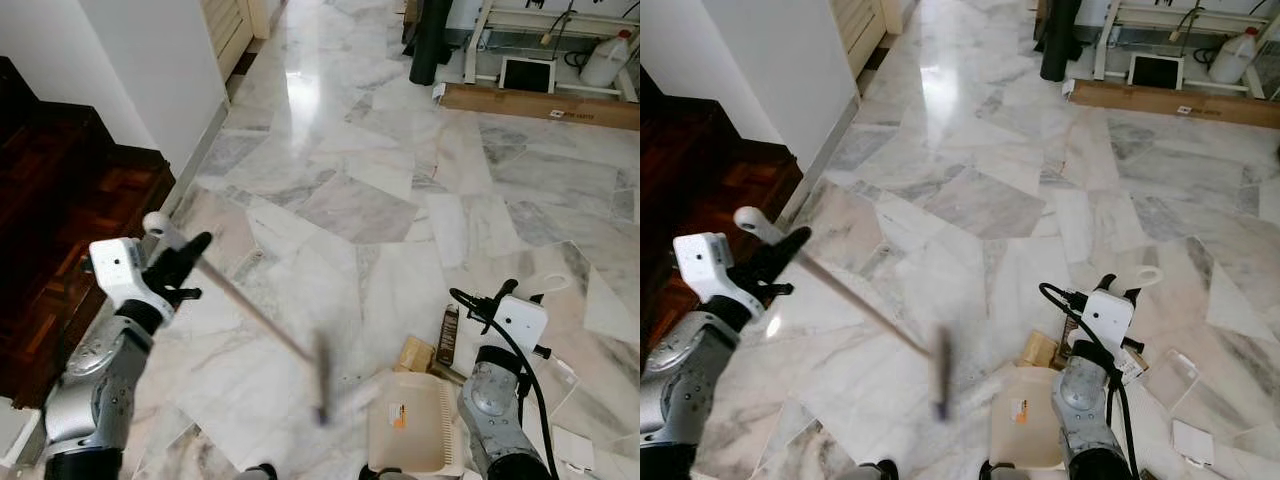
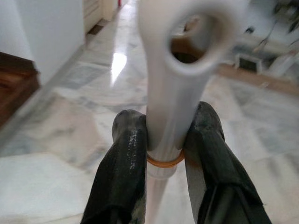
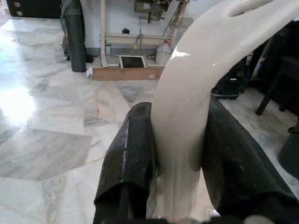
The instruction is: Sweep floor
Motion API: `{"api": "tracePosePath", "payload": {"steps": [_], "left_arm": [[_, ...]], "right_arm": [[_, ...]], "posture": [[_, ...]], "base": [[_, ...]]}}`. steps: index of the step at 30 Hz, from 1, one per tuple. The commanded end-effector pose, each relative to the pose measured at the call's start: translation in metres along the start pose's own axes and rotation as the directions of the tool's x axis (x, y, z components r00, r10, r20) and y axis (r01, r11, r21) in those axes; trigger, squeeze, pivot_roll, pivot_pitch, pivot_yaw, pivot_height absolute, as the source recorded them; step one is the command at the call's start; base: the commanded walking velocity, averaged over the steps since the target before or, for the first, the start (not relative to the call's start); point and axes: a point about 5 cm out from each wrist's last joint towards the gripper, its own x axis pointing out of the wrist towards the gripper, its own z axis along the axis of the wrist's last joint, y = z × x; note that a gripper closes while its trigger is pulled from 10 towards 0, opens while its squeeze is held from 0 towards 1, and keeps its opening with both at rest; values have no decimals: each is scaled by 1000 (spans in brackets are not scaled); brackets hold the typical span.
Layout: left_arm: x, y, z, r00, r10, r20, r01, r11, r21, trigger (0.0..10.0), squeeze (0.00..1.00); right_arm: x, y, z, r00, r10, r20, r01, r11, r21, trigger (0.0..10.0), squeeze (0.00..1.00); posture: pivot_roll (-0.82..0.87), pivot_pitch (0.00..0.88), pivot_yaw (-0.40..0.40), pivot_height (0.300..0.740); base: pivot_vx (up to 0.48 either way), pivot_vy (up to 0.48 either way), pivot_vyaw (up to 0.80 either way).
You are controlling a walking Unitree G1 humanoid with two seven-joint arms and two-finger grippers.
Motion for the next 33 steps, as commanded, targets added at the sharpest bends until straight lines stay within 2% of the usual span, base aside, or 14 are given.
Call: {"api": "tracePosePath", "payload": {"steps": [1, 10, 15, 19, 25, 29, 32, 33], "left_arm": [[-2, -3, -6, 999, -27, -27, 28, 999, 35, 10000, 0], [-3, -8, -31, 993, -30, -114, 37, 997, 62, 10000, 0], [-6, -11, -43, 990, -20, -138, 25, 999, 38, 10000, 0], [-8, -15, -54, 980, -49, -191, 45, 999, -25, 10000, 0], [-12, -14, -56, 971, -67, -227, 60, 997, -40, 10000, 0], [-27, -12, -56, 947, -137, -291, 139, 990, -15, 10000, 0], [-31, -16, -59, 929, -186, -321, 187, 982, -29, 10000, 0], [-34, -22, -62, 908, -235, -346, 231, 971, -55, 10000, 0]], "right_arm": [[-8, 4, -10, 998, 21, -58, -21, 1000, -6, 10000, 0], [-8, 3, -9, 998, 20, -56, -20, 1000, -4, 10000, 0], [-7, 1, -9, 998, 16, -54, -16, 1000, -6, 10000, 0], [-6, 2, -9, 998, 21, -55, -21, 1000, -3, 10000, 0], [-5, 2, -8, 998, 21, -54, -21, 1000, -2, 10000, 0], [-3, 3, -7, 998, 22, -52, -23, 1000, -1, 10000, 0], [-3, 3, -7, 998, 23, -53, -23, 1000, -1, 10000, 0], [-2, 3, -6, 998, 24, -54, -24, 1000, 0, 10000, 0]], "posture": [[167, 188, 56, 740], [154, 193, 59, 740], [152, 199, 56, 740], [148, 202, 56, 740], [146, 205, 56, 740], [157, 208, 53, 740], [159, 210, 53, 740], [155, 210, 54, 740]], "base": [[0, 0, 0], [0, 0, 0], [0, 0, 0], [0, 0, 0], [0, 0, 0], [0, 0, 0], [0, 0, 0], [0, 0, 0]]}}
